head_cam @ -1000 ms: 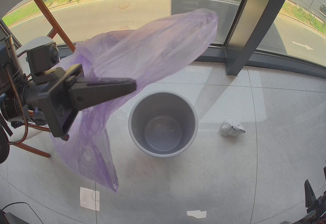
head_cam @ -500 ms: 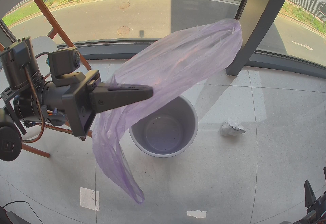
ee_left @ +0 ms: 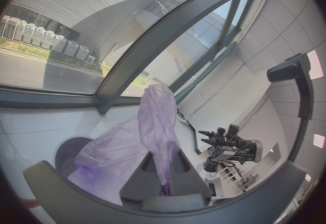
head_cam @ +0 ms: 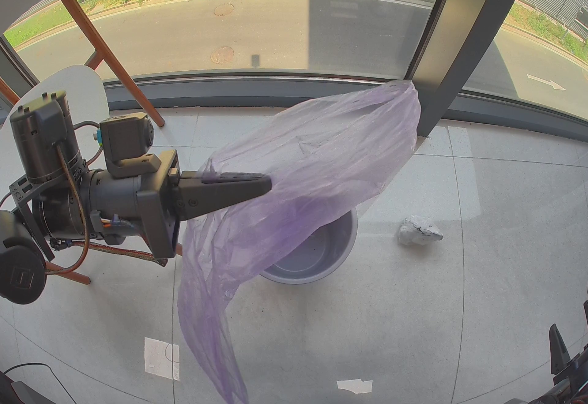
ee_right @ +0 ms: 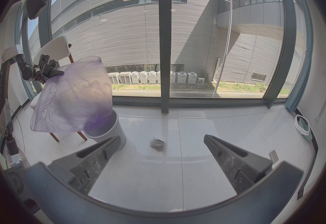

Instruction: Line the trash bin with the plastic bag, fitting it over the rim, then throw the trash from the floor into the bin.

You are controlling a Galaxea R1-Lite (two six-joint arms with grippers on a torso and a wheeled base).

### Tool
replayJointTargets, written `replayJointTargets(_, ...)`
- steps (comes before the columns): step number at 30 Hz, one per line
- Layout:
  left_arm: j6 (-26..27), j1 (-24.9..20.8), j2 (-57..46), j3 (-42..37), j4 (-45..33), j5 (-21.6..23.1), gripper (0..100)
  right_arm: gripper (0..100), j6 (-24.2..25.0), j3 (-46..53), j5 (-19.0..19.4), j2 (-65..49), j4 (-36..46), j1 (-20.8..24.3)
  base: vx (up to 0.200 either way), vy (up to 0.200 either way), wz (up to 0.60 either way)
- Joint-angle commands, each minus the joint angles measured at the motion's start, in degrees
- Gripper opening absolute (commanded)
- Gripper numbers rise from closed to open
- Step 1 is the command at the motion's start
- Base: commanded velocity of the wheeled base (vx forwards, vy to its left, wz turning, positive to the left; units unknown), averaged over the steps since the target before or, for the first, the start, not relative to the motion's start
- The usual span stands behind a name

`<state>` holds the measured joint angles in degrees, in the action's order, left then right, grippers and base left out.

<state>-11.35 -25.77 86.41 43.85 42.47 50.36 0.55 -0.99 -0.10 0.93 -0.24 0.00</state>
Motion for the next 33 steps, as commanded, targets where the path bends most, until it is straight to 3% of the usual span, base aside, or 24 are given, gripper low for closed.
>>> replayJointTargets(1, 1.59, 0.02, 2.27, -0.96, 0.15, -4.13, 0, 100, 0.07, 0.99, 0.01, -0.93, -0.02, 0.00, 0.000, 0.000, 0.00)
replayJointTargets(4, 3.18, -0.33, 4.47, 1.33, 0.33, -6.94, 0, 100, 0.07, 0.99, 0.01, -0.93, -0.02, 0.00, 0.000, 0.000, 0.00)
replayJointTargets(12, 3.53, -0.07, 8.16, 9.06, 0.24, -9.40, 0, 100, 0.07, 0.99, 0.01, -0.93, -0.02, 0.00, 0.000, 0.000, 0.00)
replayJointTargets(16, 8.36, -1.21, 10.45, 13.37, -0.55, -20.56, 0, 100, -0.02, 0.99, -0.08, -0.93, 0.07, -0.09, 0.000, 0.000, 0.00)
replayJointTargets(19, 9.33, -5.43, 11.50, 13.72, -1.87, -31.73, 0, 100, -0.20, 0.90, 0.01, -0.93, 0.16, -0.09, 0.000, 0.000, 0.00)
replayJointTargets(20, 9.33, -5.43, 11.50, 13.72, -1.87, -31.73, 0, 100, -0.20, 0.90, 0.01, -0.93, 0.16, -0.09, 0.000, 0.000, 0.00)
replayJointTargets(21, 9.42, -7.28, 11.42, 13.81, -4.50, -38.67, 0, 100, -0.64, 0.99, 0.45, -0.93, 0.16, -0.09, 0.000, 0.000, 0.00)
replayJointTargets(22, 9.68, -8.07, 11.33, 13.72, -6.35, -42.36, 0, 100, -0.90, 0.90, 0.71, -0.93, 0.24, -0.09, 0.000, 0.000, 0.00)
replayJointTargets(25, 10.91, -10.35, 10.89, 13.28, -8.72, -49.13, 0, 100, -1.34, 0.90, 0.80, -0.93, 0.24, -0.09, 0.000, 0.000, 0.00)
replayJointTargets(27, 12.32, -12.11, 10.89, 12.75, -8.63, -51.68, 0, 100, -1.43, 0.90, 1.24, -0.93, 0.24, -0.18, 0.000, 0.000, 0.00)
replayJointTargets(33, 14.43, -12.73, 9.48, 8.53, -8.28, -51.77, 0, 100, -2.75, 0.90, 2.56, -0.93, 0.07, -0.18, 0.000, 0.000, 0.00)
